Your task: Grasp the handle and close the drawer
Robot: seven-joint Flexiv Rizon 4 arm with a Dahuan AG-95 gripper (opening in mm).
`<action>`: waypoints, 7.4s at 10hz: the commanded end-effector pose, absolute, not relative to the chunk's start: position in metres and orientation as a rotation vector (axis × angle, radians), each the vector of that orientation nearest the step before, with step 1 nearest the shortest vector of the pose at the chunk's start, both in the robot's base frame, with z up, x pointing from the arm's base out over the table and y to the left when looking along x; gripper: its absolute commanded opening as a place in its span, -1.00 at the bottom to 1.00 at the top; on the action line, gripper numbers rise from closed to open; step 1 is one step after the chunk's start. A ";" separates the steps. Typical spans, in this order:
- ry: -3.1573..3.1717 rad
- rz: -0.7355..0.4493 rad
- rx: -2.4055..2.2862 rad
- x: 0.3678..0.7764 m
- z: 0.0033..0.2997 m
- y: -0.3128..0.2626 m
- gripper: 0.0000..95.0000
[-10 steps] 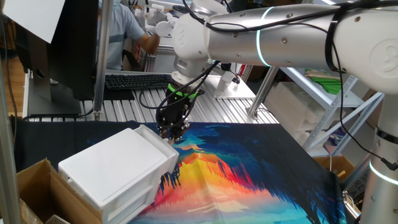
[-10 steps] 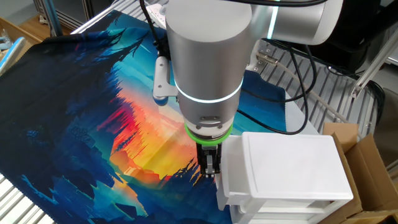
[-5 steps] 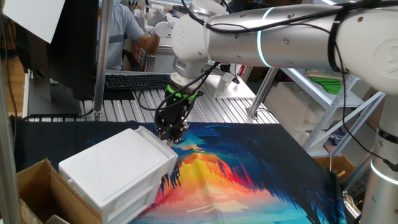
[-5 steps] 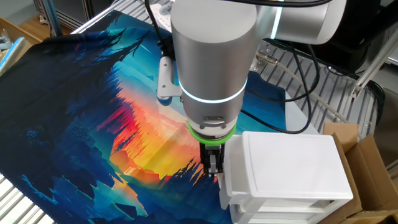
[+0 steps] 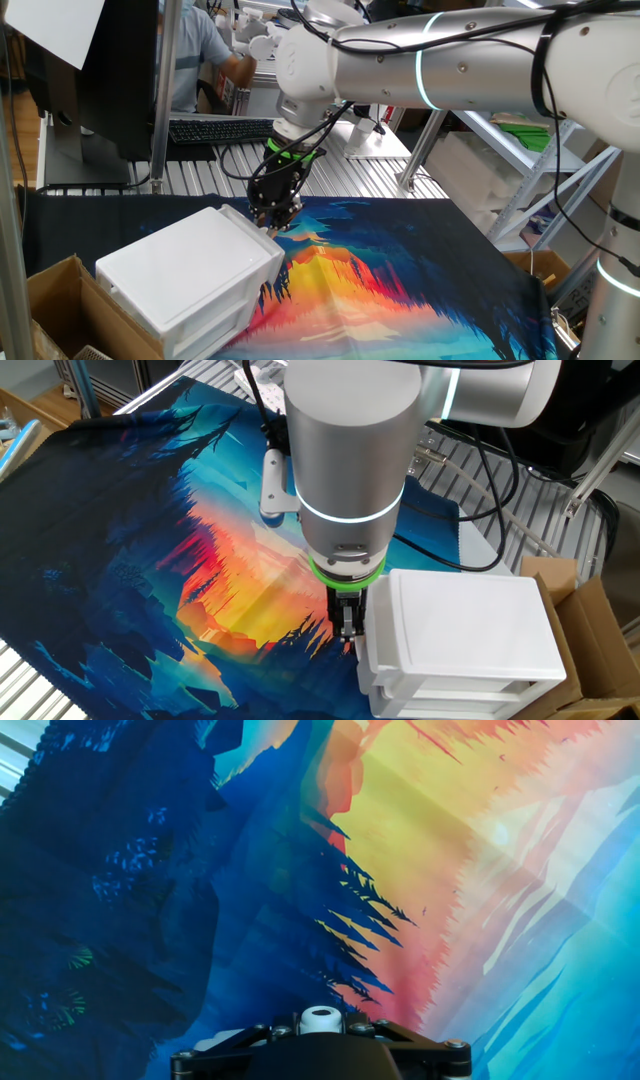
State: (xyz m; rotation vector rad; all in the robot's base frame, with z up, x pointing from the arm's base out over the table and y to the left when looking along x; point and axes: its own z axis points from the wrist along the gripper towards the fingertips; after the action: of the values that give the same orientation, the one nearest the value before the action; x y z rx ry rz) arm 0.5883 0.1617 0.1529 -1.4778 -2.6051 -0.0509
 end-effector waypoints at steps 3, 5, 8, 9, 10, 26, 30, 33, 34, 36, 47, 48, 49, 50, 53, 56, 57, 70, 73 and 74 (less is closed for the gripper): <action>-2.598 -0.066 -1.473 0.587 0.152 0.162 -1.00; -2.601 -0.070 -1.465 0.587 0.152 0.162 -1.00; -2.617 -0.067 -1.454 0.587 0.152 0.162 -1.00; -2.622 -0.064 -1.448 0.588 0.152 0.162 -1.00; -2.625 -0.063 -1.440 0.589 0.153 0.162 -1.00; -2.676 -0.050 -1.388 0.590 0.152 0.162 -1.00; -2.691 -0.059 -1.361 0.590 0.152 0.162 -1.00; -2.714 -0.055 -1.330 0.590 0.152 0.162 -1.00; -2.725 -0.054 -1.316 0.590 0.152 0.162 -1.00; -2.732 -0.065 -1.293 0.590 0.152 0.162 -1.00; -2.725 -0.068 -1.324 0.588 0.154 0.163 -1.00; -2.721 -0.069 -1.332 0.588 0.154 0.163 -1.00; -2.718 -0.070 -1.335 0.588 0.154 0.163 -1.00; -2.716 -0.070 -1.335 0.588 0.154 0.163 -1.00; -2.695 -0.061 -1.368 0.586 0.154 0.165 -1.00; -2.682 -0.056 -1.396 0.584 0.155 0.165 -1.00; -2.683 -0.061 -1.388 0.583 0.157 0.165 -1.00; -2.651 -0.062 -1.436 0.566 0.154 0.177 -1.00; -2.644 -0.069 -1.437 0.565 0.155 0.180 -1.00; -2.641 -0.071 -1.441 0.564 0.155 0.181 -1.00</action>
State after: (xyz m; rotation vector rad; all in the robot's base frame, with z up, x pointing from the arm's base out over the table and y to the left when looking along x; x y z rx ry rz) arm 0.5633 0.1816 0.1547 -1.4409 -2.6387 -0.0697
